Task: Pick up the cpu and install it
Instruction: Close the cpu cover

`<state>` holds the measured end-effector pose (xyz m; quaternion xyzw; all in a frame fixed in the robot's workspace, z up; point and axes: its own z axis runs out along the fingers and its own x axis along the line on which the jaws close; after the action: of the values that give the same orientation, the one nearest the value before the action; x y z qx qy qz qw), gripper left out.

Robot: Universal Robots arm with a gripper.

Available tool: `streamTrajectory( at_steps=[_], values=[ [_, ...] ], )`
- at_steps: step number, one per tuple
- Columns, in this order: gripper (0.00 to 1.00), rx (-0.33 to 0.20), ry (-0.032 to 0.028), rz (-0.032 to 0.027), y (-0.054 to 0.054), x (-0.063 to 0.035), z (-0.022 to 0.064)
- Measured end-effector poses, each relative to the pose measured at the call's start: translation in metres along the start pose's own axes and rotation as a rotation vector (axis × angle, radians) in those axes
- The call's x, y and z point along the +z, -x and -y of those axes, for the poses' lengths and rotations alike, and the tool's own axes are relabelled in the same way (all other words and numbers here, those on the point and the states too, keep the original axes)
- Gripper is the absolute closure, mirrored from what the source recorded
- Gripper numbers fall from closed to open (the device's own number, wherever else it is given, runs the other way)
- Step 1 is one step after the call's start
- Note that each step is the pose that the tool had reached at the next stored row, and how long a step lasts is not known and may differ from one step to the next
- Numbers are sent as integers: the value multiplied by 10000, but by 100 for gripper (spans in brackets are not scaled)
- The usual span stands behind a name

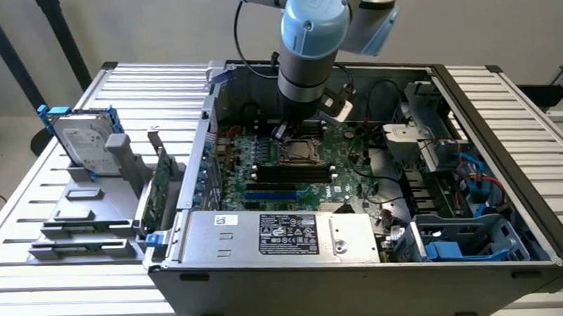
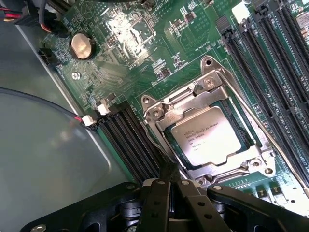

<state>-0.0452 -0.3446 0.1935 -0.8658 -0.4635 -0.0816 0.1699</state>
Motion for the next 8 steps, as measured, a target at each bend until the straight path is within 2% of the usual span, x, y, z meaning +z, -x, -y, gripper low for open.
streamTrajectory(
  at_steps=[8],
  values=[
    [89, 55, -21, 15, -19, 6, -13]
  ],
)
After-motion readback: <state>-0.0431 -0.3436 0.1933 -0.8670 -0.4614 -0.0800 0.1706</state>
